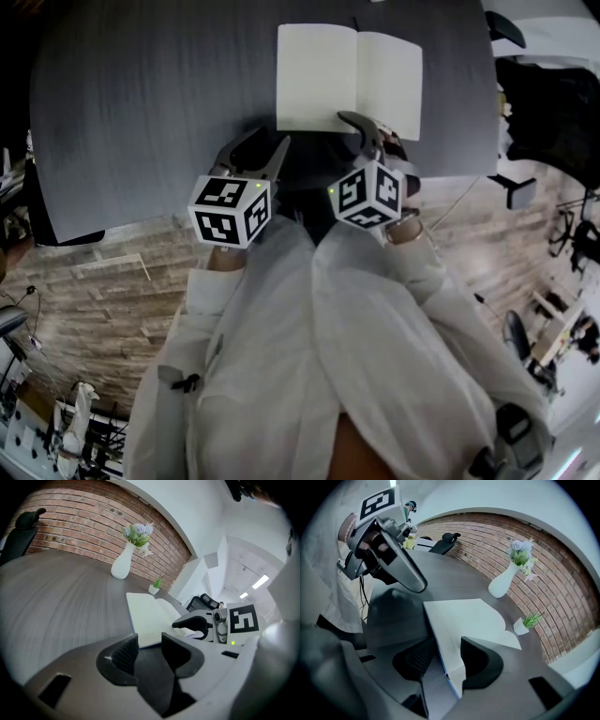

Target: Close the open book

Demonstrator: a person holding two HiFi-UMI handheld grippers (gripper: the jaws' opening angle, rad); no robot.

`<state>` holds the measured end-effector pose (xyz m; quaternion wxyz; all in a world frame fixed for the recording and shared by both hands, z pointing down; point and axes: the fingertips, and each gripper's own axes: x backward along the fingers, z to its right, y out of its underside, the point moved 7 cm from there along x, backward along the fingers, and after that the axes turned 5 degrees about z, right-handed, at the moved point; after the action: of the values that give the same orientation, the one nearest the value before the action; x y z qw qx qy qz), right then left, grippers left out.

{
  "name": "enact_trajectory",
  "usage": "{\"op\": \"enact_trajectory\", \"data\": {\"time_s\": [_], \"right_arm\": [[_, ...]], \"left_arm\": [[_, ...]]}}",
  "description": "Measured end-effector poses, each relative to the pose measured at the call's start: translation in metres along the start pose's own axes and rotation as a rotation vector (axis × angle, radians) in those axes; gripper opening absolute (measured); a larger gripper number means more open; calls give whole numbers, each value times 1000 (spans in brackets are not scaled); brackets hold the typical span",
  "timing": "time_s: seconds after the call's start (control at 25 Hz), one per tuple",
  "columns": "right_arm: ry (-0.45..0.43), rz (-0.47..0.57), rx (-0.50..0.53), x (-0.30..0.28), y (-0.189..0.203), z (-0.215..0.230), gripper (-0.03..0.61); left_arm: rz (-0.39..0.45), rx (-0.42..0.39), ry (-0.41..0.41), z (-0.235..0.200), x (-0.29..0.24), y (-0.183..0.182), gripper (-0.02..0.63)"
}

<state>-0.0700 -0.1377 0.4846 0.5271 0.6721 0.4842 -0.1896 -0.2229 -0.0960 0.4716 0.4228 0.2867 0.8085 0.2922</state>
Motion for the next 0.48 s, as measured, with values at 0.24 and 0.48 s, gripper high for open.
{"op": "enact_trajectory", "data": {"time_s": [0.24,0.48], "right_arm": [[-8,24,-44,5,0,-6,89],[32,46,-97,13,0,-7,57]], "left_arm": [[-2,1,16,-1,-2,-2,137],[-10,-3,45,-1,-2,-4,138]]}}
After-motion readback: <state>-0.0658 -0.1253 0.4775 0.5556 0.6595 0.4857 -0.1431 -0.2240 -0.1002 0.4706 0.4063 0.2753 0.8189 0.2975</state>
